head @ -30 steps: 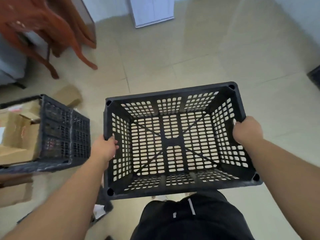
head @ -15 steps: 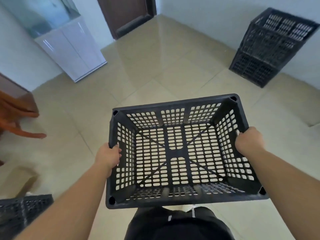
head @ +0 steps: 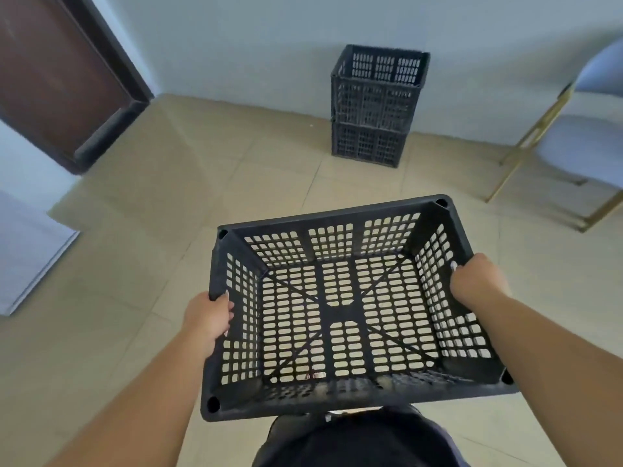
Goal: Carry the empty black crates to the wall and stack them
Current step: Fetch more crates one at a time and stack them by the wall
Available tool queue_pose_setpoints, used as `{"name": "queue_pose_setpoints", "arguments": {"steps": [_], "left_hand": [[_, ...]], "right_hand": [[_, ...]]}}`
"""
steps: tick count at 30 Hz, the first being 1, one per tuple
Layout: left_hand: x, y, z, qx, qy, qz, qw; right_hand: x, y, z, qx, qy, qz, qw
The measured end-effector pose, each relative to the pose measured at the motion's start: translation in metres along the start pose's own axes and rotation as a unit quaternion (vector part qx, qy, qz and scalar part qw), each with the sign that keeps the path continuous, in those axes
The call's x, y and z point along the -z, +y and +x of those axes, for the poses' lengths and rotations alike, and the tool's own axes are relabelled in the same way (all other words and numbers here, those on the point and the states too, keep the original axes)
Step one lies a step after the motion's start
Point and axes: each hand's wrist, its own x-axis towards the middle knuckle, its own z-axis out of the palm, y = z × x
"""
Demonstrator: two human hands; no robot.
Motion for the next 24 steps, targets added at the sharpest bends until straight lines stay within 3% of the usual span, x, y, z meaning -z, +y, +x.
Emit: {"name": "queue_pose_setpoints", "arguments": {"steps": [14, 24], "left_hand": [[-0.105, 0.263, 0.134, -0.145, -0.084, 0.106, 0.98], [-0.19, 0.408, 0.186, -0.147, -0.071, 0.099, 0.982]], "right_hand": [[0.056, -0.066, 0.13, -0.112, 0.09, 0.078, 0.987], [0.136, -0.146, 0.287, -0.076, 0.092, 0.115, 0.986]]}}
